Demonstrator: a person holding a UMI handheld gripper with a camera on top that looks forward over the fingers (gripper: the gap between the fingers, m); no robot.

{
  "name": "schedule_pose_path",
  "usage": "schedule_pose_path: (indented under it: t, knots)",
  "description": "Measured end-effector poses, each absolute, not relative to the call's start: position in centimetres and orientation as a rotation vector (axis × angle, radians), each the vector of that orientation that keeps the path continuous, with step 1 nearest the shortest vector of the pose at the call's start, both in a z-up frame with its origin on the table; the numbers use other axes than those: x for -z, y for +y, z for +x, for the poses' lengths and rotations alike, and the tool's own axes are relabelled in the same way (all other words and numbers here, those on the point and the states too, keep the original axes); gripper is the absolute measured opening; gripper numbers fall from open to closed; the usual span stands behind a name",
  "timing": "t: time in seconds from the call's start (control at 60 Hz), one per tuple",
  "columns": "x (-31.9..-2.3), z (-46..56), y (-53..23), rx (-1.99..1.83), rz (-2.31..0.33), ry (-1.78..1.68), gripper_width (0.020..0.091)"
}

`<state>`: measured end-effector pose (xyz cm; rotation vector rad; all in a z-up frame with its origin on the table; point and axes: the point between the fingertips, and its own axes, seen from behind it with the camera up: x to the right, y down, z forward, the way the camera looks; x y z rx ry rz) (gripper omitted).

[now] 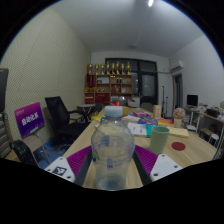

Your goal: Pour water

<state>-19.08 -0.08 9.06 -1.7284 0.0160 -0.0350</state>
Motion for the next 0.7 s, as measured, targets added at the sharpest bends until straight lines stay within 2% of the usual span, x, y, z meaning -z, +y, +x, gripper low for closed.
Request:
schedule_pose_path:
  t: [0.05,0.067,0.133,0.183,0.2,0.233,0.267,0.283,0.3,0.333,0.35,0.417,0.517,0.583,0.7]
  knots:
    - [-8.0,-19.2,0.8,0.025,-1.778,-0.016,0.0637]
    - [-8.3,-19.4,1.2,0.025,-1.751,-0.020,0.0601]
    - [-8.5,-20.2,1.9,0.036,-1.731,-0.082,0.0575]
    - [-8.5,-20.8,2.3,0.010,-1.733,-0.104,0.0581]
    - [-8.3,-20.6,2.4,-0.010,-1.743,-0.100,0.0547]
    - [-7.9,-20.1,3.0,-0.050,-1.761,-0.104,0.0551]
    - [-7.9,-21.0,2.7,-0.067,-1.790,-0.111,0.0520]
    - [-7.7,-20.4,3.2,-0.077,-1.798,-0.127,0.0535]
    - [-8.0,-21.2,2.9,-0.082,-1.816,-0.125,0.0494]
    - [-8.1,-21.6,3.1,-0.128,-1.842,-0.120,0.0496]
    - [-8.4,-21.9,3.1,-0.165,-1.852,-0.108,0.0474]
    - [-10.8,-22.0,3.7,-0.316,-1.848,-0.059,0.0471]
    - [-18.1,-21.4,5.2,-0.521,-1.777,0.102,0.0470]
    - [-21.8,-19.9,6.6,-0.765,-1.735,0.296,0.0470]
    - [-22.4,-15.6,10.2,-1.206,-1.606,0.695,0.0468]
